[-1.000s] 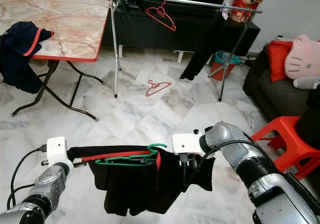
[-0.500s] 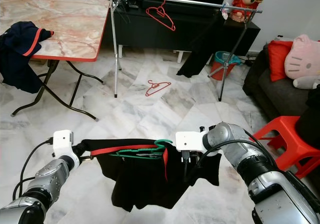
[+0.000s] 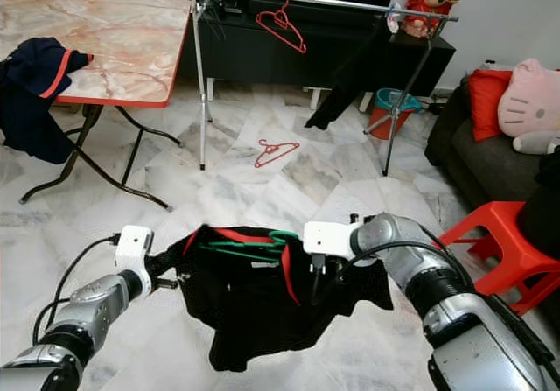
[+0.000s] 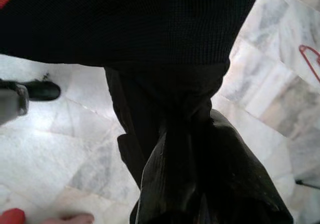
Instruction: Hang hanger
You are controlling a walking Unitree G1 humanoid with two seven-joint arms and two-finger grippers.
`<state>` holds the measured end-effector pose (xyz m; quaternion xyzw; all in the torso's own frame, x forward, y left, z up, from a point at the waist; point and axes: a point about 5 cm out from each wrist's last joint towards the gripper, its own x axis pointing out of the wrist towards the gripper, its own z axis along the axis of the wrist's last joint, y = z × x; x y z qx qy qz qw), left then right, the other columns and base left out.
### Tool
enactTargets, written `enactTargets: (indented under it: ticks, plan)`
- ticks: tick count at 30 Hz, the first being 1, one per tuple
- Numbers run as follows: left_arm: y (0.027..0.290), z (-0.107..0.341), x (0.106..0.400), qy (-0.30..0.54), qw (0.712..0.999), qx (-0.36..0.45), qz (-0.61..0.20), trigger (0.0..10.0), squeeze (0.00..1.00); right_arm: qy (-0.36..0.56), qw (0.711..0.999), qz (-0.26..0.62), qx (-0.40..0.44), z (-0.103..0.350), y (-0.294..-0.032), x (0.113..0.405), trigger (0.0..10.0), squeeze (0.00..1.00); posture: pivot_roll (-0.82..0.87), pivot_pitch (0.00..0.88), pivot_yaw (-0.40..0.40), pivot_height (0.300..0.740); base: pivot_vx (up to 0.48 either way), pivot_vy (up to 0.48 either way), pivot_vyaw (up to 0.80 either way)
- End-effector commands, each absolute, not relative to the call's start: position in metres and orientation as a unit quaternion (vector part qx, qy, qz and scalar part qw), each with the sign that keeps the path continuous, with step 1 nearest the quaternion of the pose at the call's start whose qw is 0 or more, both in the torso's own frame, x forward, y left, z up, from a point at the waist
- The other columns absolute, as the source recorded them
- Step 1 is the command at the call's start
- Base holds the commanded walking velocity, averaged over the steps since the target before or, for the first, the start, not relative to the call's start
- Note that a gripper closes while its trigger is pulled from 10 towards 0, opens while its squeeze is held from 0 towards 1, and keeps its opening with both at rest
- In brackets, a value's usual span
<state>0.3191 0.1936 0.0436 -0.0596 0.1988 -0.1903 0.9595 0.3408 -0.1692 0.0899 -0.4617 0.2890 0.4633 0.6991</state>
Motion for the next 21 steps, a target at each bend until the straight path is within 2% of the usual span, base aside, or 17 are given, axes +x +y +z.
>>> enactTargets:
  ticks: [1,3,7,8,9,10,12,13,14,15,21]
  plan:
    - [0.185,0.048,0.32,0.186,0.956,-0.074,-0.214,10.0,0.0,0.289,0.708,0.457,-0.454,0.091,-0.172,0.341,0.0,0.0,-0.1,0.0,-0.134,0.74,0.0,0.0,0.0]
    - [0.179,0.061,0.325,0.156,0.954,-0.095,-0.238,10.0,0.0,0.285,0.712,0.466,-0.442,0.088,-0.162,0.339,0.0,0.0,-0.1,0.0,-0.134,0.74,0.0,0.0,0.0]
    - [0.179,0.061,0.325,0.156,0.954,-0.095,-0.238,10.0,0.0,0.285,0.712,0.466,-0.442,0.088,-0.162,0.339,0.0,0.0,-0.1,0.0,-0.134,0.74,0.0,0.0,0.0]
    - [0.172,0.08,0.33,0.117,0.95,-0.115,-0.267,10.0,0.0,0.277,0.735,0.449,-0.426,0.083,-0.151,0.341,0.0,0.0,-0.09,0.0,-0.133,0.74,0.0,0.0,0.0]
    - [0.172,0.08,0.33,0.117,0.95,-0.115,-0.267,10.0,0.0,0.277,0.735,0.449,-0.426,0.083,-0.151,0.341,0.0,0.0,-0.09,0.0,-0.133,0.74,0.0,0.0,0.0]
    - [0.169,0.087,0.331,0.103,0.947,-0.121,-0.279,10.0,0.0,0.273,0.747,0.436,-0.421,0.082,-0.147,0.342,0.0,0.0,-0.09,0.0,-0.133,0.74,0.0,0.0,0.0]
    - [0.165,0.101,0.333,0.077,0.942,-0.132,-0.299,10.0,0.0,0.266,0.788,0.378,-0.406,0.08,-0.143,0.349,0.0,0.0,-0.09,0.0,-0.133,0.74,0.0,0.0,0.0]
    - [0.165,0.101,0.333,0.077,0.942,-0.132,-0.299,10.0,0.0,0.266,0.788,0.378,-0.406,0.08,-0.143,0.349,0.0,0.0,-0.09,0.0,-0.133,0.74,0.0,0.0,0.0]
    - [0.162,0.11,0.333,0.062,0.937,-0.141,-0.314,10.0,0.0,0.26,0.824,0.334,-0.377,0.08,-0.139,0.354,0.0,0.0,-0.08,0.0,-0.131,0.74,0.0,0.0,0.0]
    - [0.162,0.11,0.333,0.062,0.937,-0.141,-0.314,10.0,0.0,0.26,0.824,0.334,-0.377,0.08,-0.139,0.354,0.0,0.0,-0.08,0.0,-0.131,0.74,0.0,0.0,0.0]
    - [0.148,0.122,0.327,0.053,0.918,-0.149,-0.364,10.0,0.0,0.228,0.894,0.283,-0.262,0.081,-0.113,0.359,0.0,0.0,-0.07,0.0,-0.127,0.74,0.0,0.0,0.0]
